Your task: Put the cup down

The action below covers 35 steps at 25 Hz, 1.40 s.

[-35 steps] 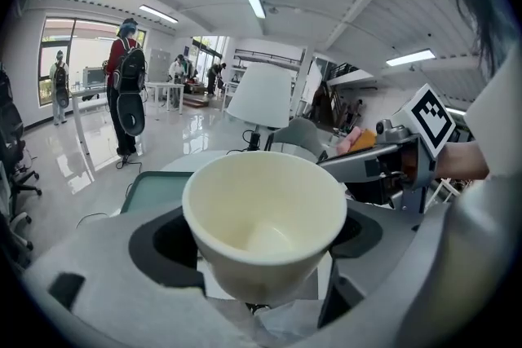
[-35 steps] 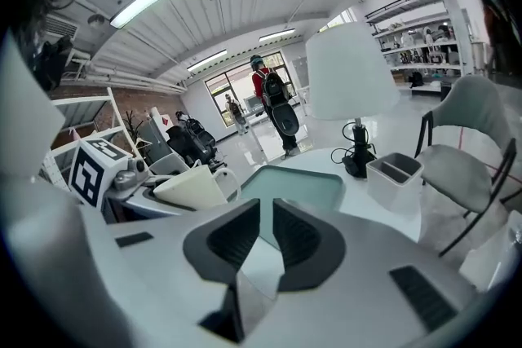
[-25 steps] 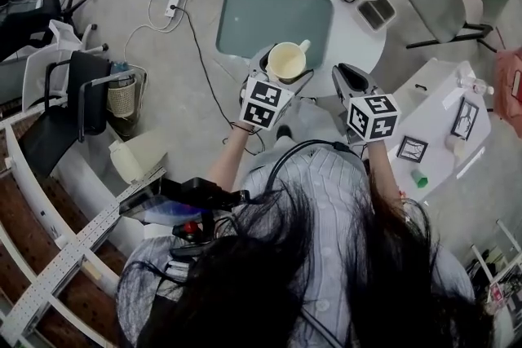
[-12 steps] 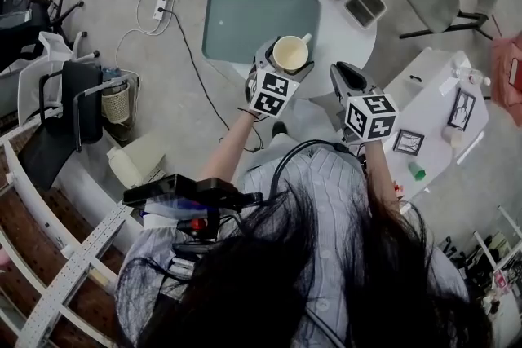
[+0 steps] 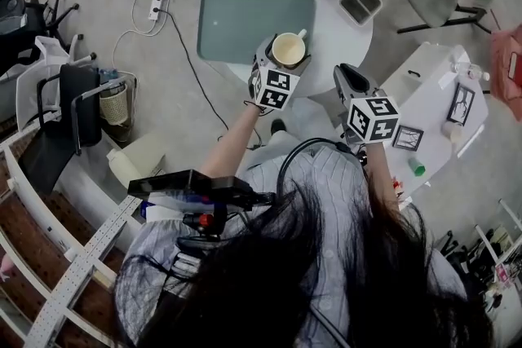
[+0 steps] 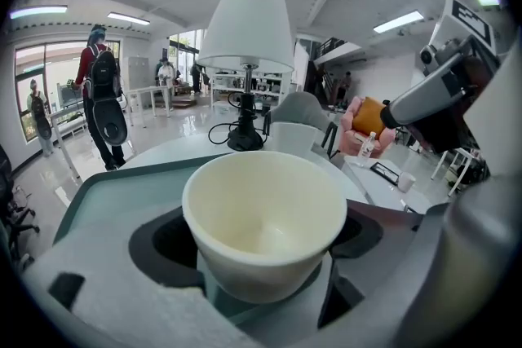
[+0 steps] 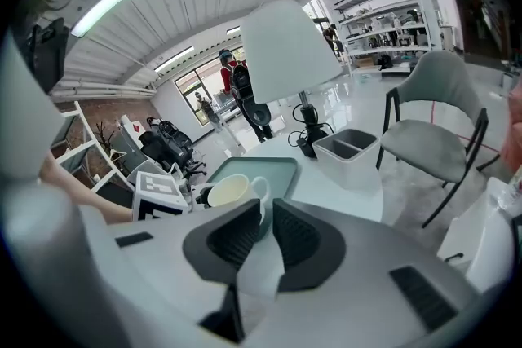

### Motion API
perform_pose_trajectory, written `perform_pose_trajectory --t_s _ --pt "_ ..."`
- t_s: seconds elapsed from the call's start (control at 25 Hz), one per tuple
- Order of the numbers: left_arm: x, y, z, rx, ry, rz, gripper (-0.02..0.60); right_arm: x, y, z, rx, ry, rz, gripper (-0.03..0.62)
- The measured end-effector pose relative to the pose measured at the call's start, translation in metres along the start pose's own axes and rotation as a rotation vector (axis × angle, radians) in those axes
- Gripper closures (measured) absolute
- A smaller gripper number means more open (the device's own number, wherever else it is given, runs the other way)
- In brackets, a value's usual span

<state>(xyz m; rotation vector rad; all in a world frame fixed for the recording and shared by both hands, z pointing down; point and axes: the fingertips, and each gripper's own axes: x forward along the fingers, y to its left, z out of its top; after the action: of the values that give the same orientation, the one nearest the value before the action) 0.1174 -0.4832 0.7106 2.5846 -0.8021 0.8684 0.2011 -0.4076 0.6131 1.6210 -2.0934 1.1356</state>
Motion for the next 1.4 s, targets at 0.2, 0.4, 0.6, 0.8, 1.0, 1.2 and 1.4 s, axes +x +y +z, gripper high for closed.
perform_pose_trajectory --t_s 0.2,0.4,0.6,0.8,1.0,1.2,1.4 --pt "0.001 0.000 -0.008 0.052 -0.003 0.005 0.127 -0.002 0.005 0.001 0.007 -0.008 -0.006 0.530" --pt "0.008 -0.006 -0.012 0.115 -0.017 -0.026 0.127 -0.002 0.006 -0.007 0.008 0.002 -0.007 0.528" --pt "0.012 -0.014 -0.015 0.140 -0.019 -0.060 0.126 -0.004 0.004 -0.010 0.008 -0.002 -0.007 0.528" --pt "0.008 -0.020 -0.007 0.143 -0.042 -0.102 0.124 -0.005 0.007 -0.010 0.004 -0.011 -0.007 0.528" --pt "-0.013 -0.019 -0.009 0.163 -0.058 -0.091 0.124 -0.008 0.019 -0.010 -0.011 -0.024 0.007 0.529" --pt "-0.044 -0.016 -0.010 0.237 -0.076 -0.052 0.124 -0.007 0.032 -0.007 -0.030 -0.031 0.025 0.529" --pt "-0.076 -0.015 -0.005 0.189 -0.083 -0.006 0.126 -0.010 0.046 -0.012 -0.049 -0.036 0.041 0.528"
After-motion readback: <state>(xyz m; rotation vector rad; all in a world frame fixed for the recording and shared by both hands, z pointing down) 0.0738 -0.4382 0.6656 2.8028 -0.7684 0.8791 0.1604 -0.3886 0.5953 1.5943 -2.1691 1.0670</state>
